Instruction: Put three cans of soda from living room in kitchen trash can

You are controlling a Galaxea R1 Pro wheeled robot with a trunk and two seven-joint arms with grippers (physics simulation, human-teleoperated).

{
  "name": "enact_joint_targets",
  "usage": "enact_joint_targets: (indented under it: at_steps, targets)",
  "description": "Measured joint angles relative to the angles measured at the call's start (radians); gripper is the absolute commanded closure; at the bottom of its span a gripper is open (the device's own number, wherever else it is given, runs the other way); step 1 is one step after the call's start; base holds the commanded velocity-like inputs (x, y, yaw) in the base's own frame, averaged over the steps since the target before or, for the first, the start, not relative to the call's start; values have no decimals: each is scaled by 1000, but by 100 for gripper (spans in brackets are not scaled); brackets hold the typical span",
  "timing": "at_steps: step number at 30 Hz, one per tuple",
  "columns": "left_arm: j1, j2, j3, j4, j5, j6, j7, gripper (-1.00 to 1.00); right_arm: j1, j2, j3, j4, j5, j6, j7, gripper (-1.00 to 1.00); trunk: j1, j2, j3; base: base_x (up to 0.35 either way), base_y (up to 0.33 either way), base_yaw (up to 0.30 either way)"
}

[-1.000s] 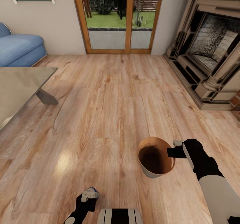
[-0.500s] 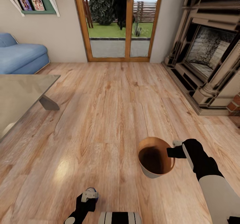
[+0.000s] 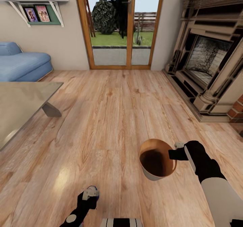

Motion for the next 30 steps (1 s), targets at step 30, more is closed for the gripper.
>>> enact_joint_targets:
  at_steps: [30]
  targets:
    - [-1009,270,-53,-77,33,1087,-999,100,-21,5,195,66,7,-1,150,100,-115,210,94,0,0,0]
